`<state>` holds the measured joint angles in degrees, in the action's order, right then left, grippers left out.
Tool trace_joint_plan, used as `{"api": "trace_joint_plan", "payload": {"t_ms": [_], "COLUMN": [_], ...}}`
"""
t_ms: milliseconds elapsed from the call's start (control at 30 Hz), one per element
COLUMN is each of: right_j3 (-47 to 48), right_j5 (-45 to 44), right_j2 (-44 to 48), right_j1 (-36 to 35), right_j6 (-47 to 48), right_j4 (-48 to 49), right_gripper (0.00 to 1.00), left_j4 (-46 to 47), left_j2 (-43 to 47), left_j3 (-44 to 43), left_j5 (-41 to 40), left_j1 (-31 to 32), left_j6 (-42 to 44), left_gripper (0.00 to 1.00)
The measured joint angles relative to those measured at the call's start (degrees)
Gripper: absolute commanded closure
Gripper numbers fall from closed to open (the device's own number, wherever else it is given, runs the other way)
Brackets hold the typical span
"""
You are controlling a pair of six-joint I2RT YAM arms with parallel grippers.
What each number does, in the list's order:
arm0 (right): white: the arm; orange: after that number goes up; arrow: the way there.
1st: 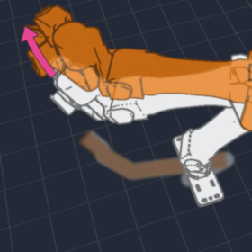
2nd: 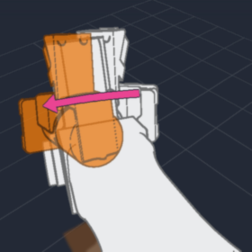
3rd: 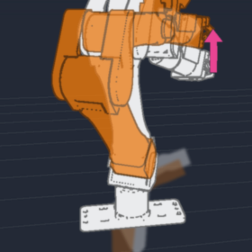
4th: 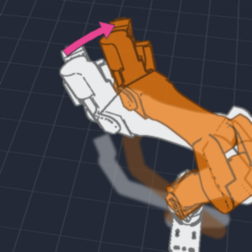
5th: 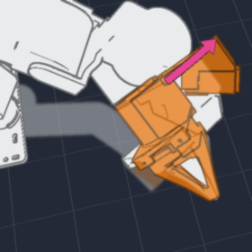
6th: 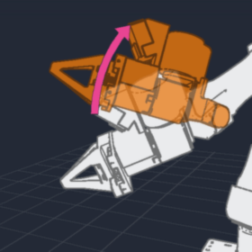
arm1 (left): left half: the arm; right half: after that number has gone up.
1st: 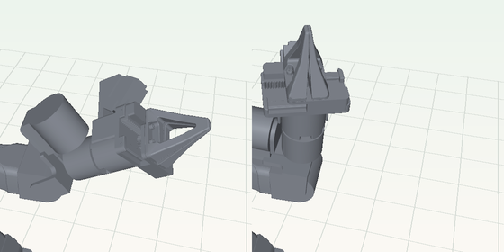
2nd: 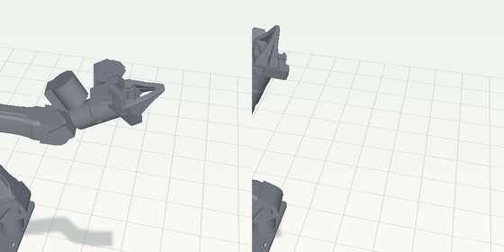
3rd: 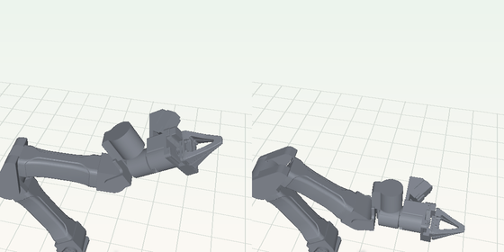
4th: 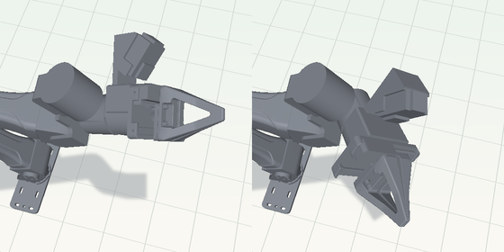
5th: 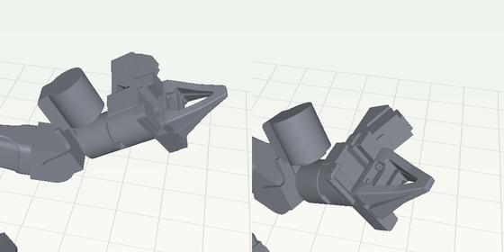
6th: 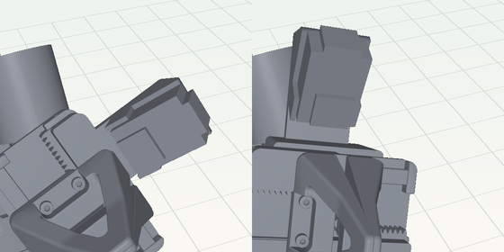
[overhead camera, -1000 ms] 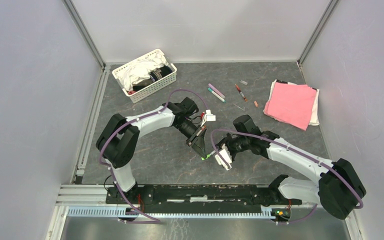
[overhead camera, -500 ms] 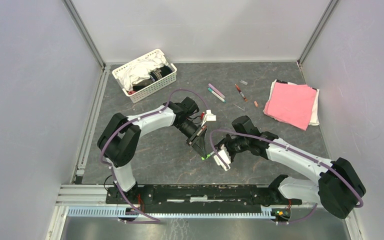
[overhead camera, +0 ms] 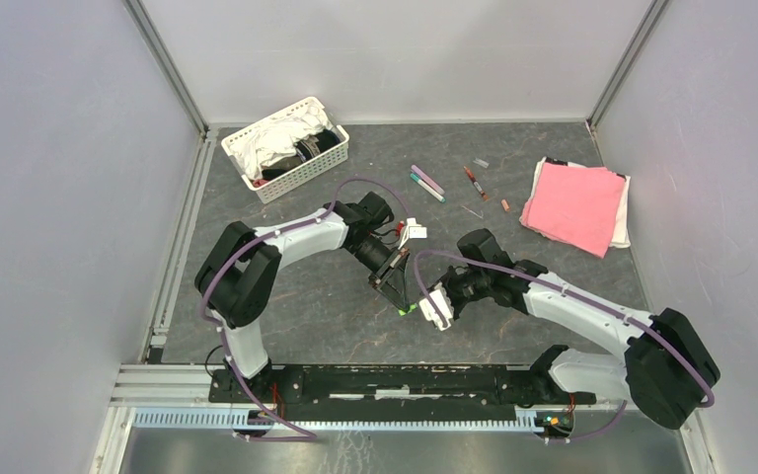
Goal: Insert the pens into the pen caps
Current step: Insert the pen cap onto the pen, then press the pen cap onto the pen.
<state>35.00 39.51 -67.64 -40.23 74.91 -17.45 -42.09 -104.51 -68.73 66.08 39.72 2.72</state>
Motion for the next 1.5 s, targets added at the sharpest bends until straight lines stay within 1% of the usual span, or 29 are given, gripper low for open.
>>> {"api": "trace_joint_plan", "payload": {"t_ms": [400,733,1000,1200,1367,1500], "right_j3": [-1.18,-1.40,-1.40,-1.40,-1.40,-1.40], "right_j5": [4.96,6.23,7.54,15.15,18.29,20.52], "right_j2": [-1.49,-1.79,-2.19,-2.38,-2.40,-2.40], "right_j1": [0.66,1.27,2.12,1.33,2.08,3.63], "right_j6": [-3.76,-4.07,-4.33,-4.39,-4.87,-5.68], "right_j4": [0.09,1.01,2.54,2.82,2.86,3.04], "right_gripper": [1.00,1.00,1.00,1.00,1.00,1.00], "left_j4": [-1.25,-1.60,-1.46,3.78,5.20,6.60], "left_j2": [-2.67,-2.80,-2.45,-1.14,0.00,0.90], "left_j3": [0.00,-0.09,-0.09,-1.11,-1.18,-0.96], "left_j5": [1.90,2.51,3.19,1.46,0.83,-0.55], "left_j1": [0.39,-0.37,-1.62,-4.22,-5.20,-5.84], "left_j6": [-4.09,-4.46,-4.57,-4.74,-4.87,-6.21], "left_gripper": [0.97,0.87,0.71,0.65,0.63,0.58]}}
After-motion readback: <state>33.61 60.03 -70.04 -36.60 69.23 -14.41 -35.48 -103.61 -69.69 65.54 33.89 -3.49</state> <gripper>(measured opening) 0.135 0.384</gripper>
